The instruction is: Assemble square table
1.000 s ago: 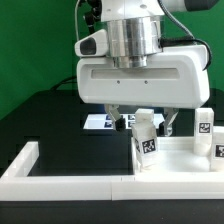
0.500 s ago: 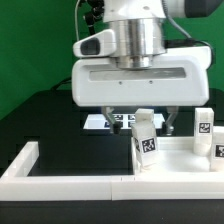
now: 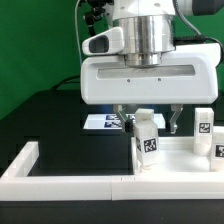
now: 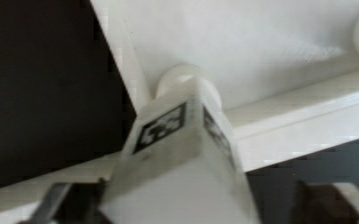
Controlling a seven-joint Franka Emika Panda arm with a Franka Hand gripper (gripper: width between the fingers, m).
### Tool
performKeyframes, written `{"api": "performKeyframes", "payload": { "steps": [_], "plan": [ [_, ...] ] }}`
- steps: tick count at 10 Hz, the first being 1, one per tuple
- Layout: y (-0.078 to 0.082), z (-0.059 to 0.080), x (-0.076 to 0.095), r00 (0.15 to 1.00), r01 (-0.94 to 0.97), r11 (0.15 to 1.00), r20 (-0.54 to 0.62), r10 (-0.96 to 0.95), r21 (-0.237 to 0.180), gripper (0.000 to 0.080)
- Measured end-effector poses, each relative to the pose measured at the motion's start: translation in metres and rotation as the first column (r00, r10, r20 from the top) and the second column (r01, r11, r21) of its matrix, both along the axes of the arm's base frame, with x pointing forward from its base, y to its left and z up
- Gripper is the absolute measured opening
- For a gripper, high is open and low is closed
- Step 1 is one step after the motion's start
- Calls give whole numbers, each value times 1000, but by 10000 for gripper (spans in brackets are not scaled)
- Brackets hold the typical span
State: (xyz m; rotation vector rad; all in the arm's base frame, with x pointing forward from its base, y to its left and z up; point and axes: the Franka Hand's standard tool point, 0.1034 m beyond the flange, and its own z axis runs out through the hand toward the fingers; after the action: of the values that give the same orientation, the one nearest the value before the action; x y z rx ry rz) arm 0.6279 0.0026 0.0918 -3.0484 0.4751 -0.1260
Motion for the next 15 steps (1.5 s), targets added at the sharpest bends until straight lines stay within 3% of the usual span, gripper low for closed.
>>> {"api": "performKeyframes", "payload": {
  "steps": [2,5,6,8,9,11,12,13,14,15],
  "plan": [
    [0,0,0,990,138,990,-7,-138,13,287],
    [-1,-1,0,938,346,938,-20,-346,28,288],
    [-2,-1,0,876,483,875,-31,-482,39,288],
    [-5,-3,-2,651,759,647,-65,-756,79,288],
    [-9,-4,-7,463,884,450,-106,-880,130,289],
    [-6,-4,-8,214,971,186,-191,-958,153,291],
    [-6,-4,-8,181,977,153,-198,-963,149,291],
    [-6,-4,-8,189,976,161,-196,-962,148,367],
    [-3,-5,-10,283,955,261,-176,-943,140,367],
    [3,-5,-9,446,894,431,-137,-885,122,503]
  ]
}}
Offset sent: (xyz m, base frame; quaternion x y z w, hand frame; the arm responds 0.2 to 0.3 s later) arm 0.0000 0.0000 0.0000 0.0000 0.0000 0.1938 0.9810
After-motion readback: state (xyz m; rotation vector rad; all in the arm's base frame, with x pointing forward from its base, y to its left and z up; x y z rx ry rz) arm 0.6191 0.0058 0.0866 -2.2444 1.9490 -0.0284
